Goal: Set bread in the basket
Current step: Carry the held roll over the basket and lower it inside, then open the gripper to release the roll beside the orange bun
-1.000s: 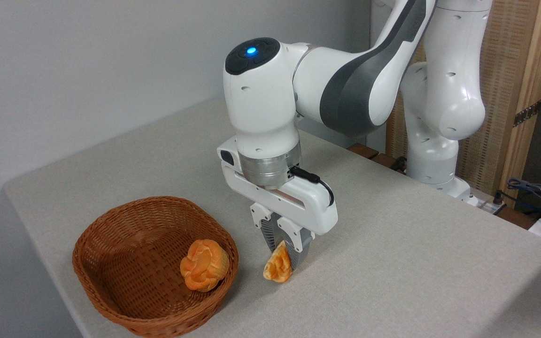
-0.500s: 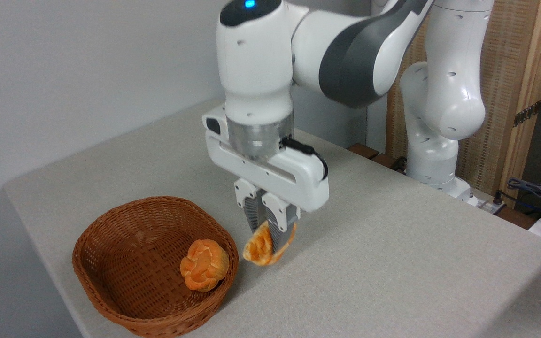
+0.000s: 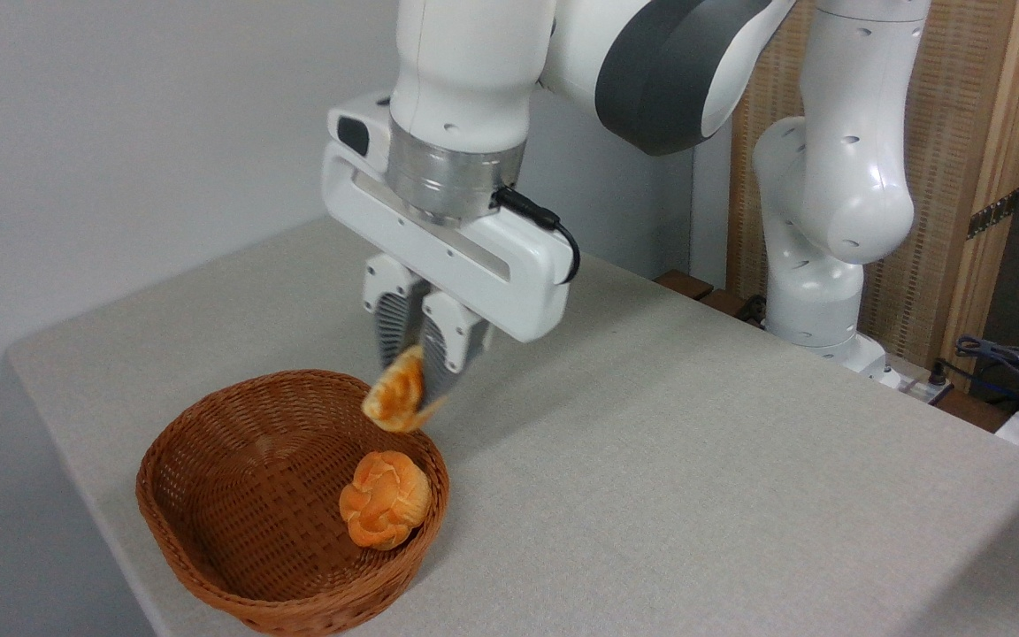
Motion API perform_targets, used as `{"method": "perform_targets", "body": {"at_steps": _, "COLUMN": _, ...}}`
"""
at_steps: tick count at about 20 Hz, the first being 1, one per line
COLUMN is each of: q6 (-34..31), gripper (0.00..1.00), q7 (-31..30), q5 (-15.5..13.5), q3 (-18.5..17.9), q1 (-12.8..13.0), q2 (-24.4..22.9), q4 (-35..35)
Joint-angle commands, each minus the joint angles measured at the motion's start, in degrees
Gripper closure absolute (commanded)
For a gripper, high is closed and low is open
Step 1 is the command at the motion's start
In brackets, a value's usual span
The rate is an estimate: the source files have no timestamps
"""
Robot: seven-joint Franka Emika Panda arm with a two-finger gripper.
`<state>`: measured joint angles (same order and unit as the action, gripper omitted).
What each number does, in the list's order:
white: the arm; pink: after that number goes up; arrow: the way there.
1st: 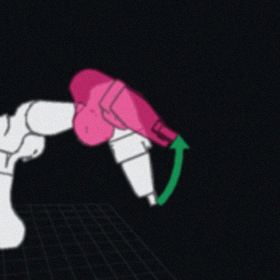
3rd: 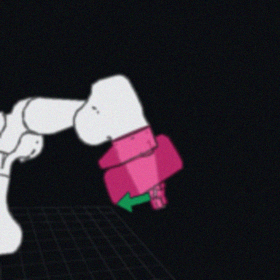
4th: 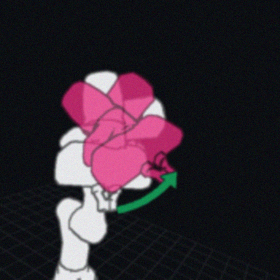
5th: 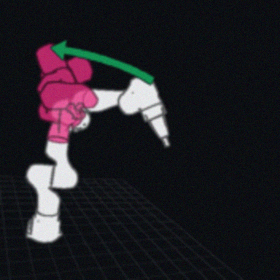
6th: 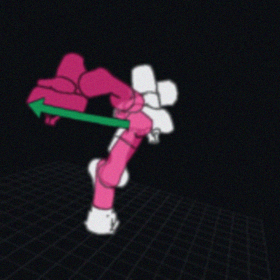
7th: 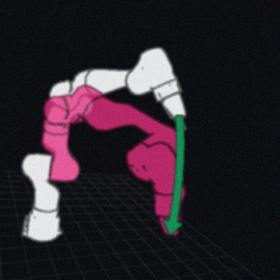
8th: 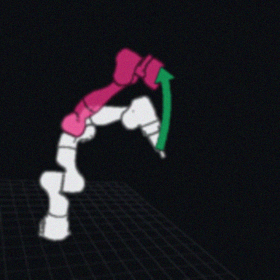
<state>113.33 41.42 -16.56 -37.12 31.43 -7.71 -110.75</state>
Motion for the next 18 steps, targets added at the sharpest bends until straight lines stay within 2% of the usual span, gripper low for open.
{"method": "perform_targets", "body": {"at_steps": 1, "q6": 5.5, "gripper": 0.09, "q7": -1.2, "q5": -4.1, "q3": -0.1, "q1": 1.3, "q2": 1.4, "q4": 0.8}}
{"method": "perform_targets", "body": {"at_steps": 2, "q6": 6.7, "gripper": 0.00, "q7": -1.1, "q5": -4.1, "q3": -0.1, "q1": 2.0, "q2": 1.6, "q4": 0.8}}
{"method": "perform_targets", "body": {"at_steps": 7, "q6": 10.9, "gripper": 0.00, "q7": -0.6, "q5": -4.1, "q3": -0.1, "q1": 3.4, "q2": 3.8, "q4": 0.7}}
{"method": "perform_targets", "body": {"at_steps": 18, "q6": 10.3, "gripper": 0.00, "q7": -0.5, "q5": -3.7, "q3": -0.1, "q1": 3.5, "q2": 4.5, "q4": 0.4}}
